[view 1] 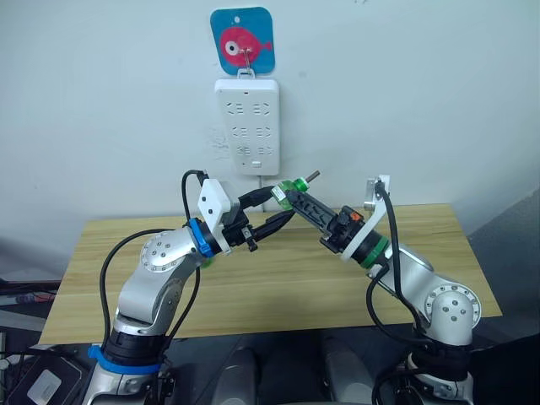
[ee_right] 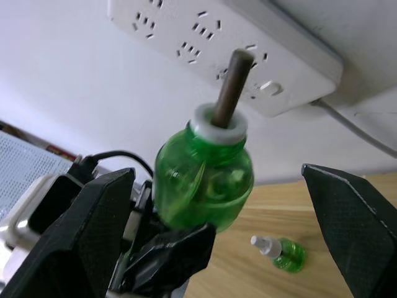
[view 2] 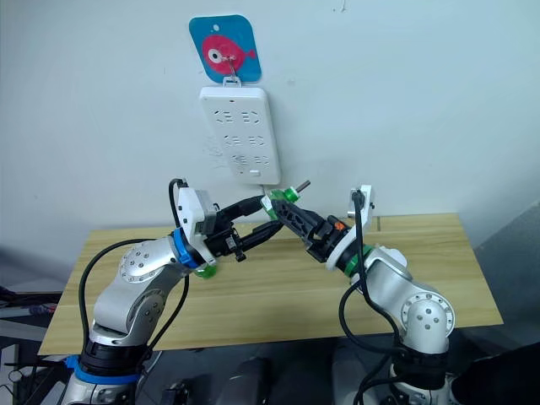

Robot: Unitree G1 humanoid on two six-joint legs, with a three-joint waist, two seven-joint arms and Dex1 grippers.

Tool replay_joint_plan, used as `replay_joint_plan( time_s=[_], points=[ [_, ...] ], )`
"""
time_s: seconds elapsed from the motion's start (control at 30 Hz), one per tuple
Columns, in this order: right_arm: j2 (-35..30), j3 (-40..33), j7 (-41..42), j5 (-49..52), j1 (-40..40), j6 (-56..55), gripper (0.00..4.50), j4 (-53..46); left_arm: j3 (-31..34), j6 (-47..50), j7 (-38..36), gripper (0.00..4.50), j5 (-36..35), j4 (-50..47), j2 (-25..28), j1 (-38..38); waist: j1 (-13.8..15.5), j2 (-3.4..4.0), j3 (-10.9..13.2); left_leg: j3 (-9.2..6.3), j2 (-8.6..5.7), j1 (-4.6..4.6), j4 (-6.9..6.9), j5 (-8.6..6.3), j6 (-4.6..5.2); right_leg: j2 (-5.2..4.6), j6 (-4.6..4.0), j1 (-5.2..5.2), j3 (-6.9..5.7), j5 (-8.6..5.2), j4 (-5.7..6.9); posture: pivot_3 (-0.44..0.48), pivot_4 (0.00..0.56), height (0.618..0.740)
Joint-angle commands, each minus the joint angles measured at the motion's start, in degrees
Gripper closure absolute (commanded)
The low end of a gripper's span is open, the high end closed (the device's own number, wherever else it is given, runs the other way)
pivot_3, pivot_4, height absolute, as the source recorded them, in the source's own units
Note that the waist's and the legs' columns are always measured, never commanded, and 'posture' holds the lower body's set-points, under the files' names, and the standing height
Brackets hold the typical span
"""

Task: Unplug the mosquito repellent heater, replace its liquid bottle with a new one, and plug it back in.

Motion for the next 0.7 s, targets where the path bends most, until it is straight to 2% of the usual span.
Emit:
replay_joint_plan(
  time_s=[0.03, 0.23, 0.27, 0.33, 0.6, 0.7],
  points=[
    [0.8, 1.1, 0.1, 1.7, -1.5, -3.5, 0.00, -0.5, 0.4, -0.1, 0.1, 2.32, -0.9, -2.4, 0.0, -0.4, 0.0, 0.00, 0.0, 0.00, 0.00, 0.01, 0.00, 0.00, 0.00, 0.00, 0.00, 0.00, 0.00, 0.00, 0.00, -0.082, 0.184, 0.734],
    [2.1, 2.7, -0.9, 3.2, -1.5, -6.5, 0.00, 0.4, 0.0, -0.5, -0.2, 2.32, -0.8, -2.8, -0.1, 0.5, 0.0, 0.00, 0.0, 0.01, 0.01, 0.00, -0.01, 0.00, 0.00, 0.00, 0.00, 0.00, 0.01, 0.00, 0.00, -0.084, 0.184, 0.734],
    [2.1, 3.0, -0.9, 3.5, -1.4, -6.8, 0.17, 0.5, -0.1, -0.5, -0.4, 2.32, -0.9, -2.9, 0.1, 0.6, 0.0, 0.00, 0.0, 0.00, 0.01, 0.00, 0.00, 0.00, 0.00, 0.00, 0.00, 0.00, 0.01, 0.00, 0.00, -0.084, 0.184, 0.734],
    [2.1, 3.6, -0.9, 4.3, -1.3, -7.3, 0.62, 0.8, -0.3, -0.8, -0.9, 2.32, -0.8, -3.1, 0.2, 0.9, 0.0, 0.00, 0.0, 0.00, 0.01, 0.00, 0.00, 0.00, 0.00, 0.00, 0.00, 0.00, 0.00, 0.00, 0.00, -0.083, 0.184, 0.734],
    [0.6, 5.6, -0.3, 6.6, -0.7, -7.8, 3.53, 0.5, -0.6, -1.9, -2.7, 2.32, -0.9, -4.0, 1.2, 3.2, 0.0, 0.00, 0.0, 0.00, 0.02, 0.01, -0.01, 0.00, 0.00, 0.01, 0.00, 0.00, 0.00, 0.00, 0.00, -0.080, 0.187, 0.734],
    [0.2, 5.7, -0.5, 8.1, -0.6, -8.1, 3.64, 0.6, -0.8, -3.0, -3.0, 2.32, -0.1, -3.8, 1.3, 3.5, 0.0, 0.00, 0.0, 0.00, 0.02, 0.01, -0.01, 0.00, 0.00, 0.01, 0.00, 0.00, 0.01, 0.00, 0.00, -0.078, 0.187, 0.734]
  ],
)
